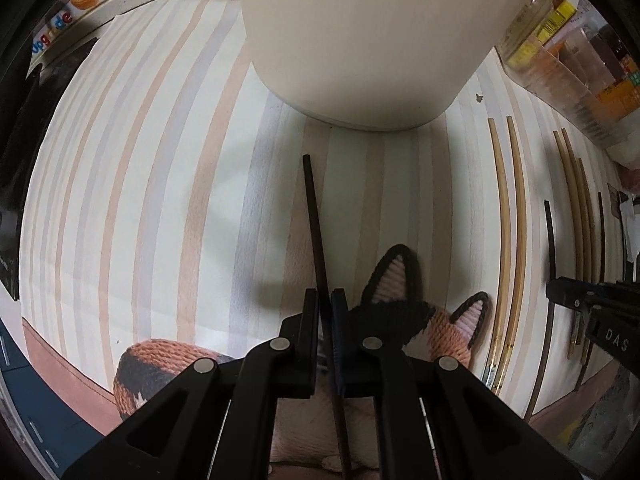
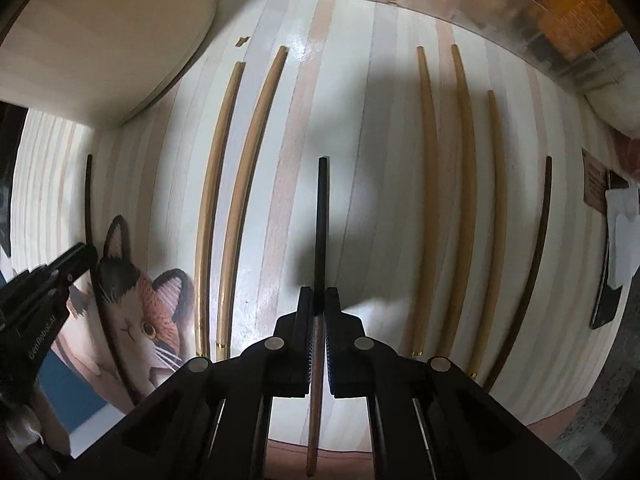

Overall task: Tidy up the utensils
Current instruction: 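Grasp a black chopstick with the left tool while the right tool grasps another black chopstick, then carry both black chopsticks up and release them into the cream holder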

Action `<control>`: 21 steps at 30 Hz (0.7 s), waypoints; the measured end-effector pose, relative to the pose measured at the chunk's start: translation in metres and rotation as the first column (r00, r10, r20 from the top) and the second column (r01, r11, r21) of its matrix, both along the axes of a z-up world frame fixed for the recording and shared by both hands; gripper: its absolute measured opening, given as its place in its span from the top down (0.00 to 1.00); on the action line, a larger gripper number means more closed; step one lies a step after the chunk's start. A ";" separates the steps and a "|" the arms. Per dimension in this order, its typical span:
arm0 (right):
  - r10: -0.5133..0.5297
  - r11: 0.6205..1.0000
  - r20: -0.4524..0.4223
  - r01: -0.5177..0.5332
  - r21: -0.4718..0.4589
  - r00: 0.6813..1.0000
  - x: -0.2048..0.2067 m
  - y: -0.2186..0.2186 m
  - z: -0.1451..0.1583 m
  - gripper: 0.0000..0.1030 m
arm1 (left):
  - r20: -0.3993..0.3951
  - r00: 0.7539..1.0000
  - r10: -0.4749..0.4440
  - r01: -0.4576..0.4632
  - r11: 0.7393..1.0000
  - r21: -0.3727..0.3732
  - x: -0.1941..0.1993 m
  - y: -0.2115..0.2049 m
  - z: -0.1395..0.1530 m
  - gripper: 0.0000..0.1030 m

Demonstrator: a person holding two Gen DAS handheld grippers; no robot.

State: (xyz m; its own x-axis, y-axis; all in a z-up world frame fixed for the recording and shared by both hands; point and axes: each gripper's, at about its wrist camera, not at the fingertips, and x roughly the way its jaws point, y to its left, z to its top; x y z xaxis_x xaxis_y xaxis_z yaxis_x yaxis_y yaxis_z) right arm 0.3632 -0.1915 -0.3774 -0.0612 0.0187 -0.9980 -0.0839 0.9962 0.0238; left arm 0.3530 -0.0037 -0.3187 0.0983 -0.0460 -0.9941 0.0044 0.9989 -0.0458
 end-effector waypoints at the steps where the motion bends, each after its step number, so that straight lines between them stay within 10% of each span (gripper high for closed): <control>1: 0.009 1.000 -0.011 -0.009 -0.003 1.000 0.002 0.000 0.001 0.94 | 0.001 1.000 -0.004 0.004 1.000 0.004 0.000 0.005 0.001 0.95; 21: -0.020 0.999 0.036 0.019 0.028 0.999 0.006 0.008 0.010 0.95 | 0.052 0.999 -0.006 0.004 1.000 0.026 -0.008 -0.005 0.012 0.97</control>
State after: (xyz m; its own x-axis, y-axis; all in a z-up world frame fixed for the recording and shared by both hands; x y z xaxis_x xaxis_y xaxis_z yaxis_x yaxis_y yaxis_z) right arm 0.3693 -0.1835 -0.3677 -0.0245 0.0476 -0.9986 -0.0662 0.9966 0.0491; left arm 0.3447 -0.0092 -0.3065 0.1500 -0.0212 -0.9885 0.0113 0.9997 -0.0197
